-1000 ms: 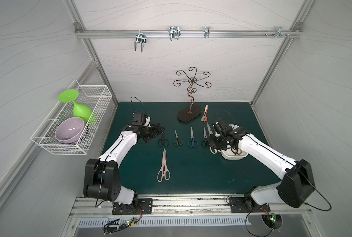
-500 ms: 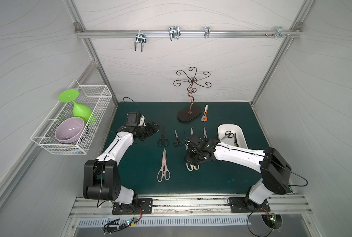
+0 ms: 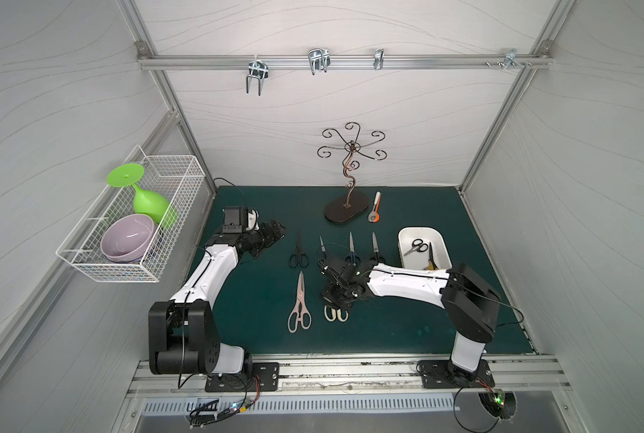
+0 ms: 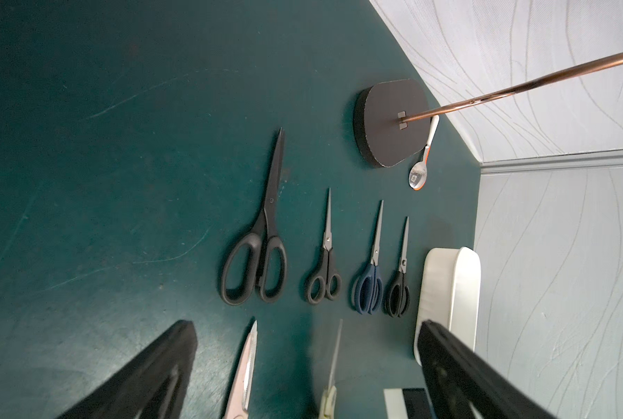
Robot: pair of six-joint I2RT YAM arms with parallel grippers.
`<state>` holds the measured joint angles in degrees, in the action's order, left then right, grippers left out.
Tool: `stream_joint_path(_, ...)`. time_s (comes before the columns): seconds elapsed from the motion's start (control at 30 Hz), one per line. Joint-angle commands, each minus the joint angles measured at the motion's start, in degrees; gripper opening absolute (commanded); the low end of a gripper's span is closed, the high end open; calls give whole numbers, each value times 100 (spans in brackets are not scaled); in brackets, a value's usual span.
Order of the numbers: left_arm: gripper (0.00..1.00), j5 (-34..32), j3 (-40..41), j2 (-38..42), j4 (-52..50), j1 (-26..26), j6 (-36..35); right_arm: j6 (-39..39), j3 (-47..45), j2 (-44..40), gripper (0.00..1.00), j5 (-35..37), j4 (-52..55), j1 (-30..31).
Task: Take the scissors out of the storage box
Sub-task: Place the scissors at the center of the board.
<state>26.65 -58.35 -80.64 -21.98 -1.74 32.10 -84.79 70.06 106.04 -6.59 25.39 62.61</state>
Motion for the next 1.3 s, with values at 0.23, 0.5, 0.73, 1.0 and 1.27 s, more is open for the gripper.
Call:
stream_joint_path(0.23, 99, -65, -54, 171, 77, -37, -103, -409, 442, 661, 0, -531, -88, 146)
stream_joint_path(0.5, 99, -47, -44, 180, 84, -50, -87, -488, 580, 734, 10, -390, 170, 159)
stream_joint_path(0.73, 100, -9, -35, 154, 101, -57, -68, -189, 913, 572, 22, -8, 566, 163)
stream_joint_path(1.0, 99, 73, -28, 137, 111, -81, -138, 762, 1227, -2, 21, 686, 890, 152)
stream_joint_path(1.27, 100, 486, 25, -95, 253, -64, -56, 2420, 902, -1096, 20, 1193, 857, -537)
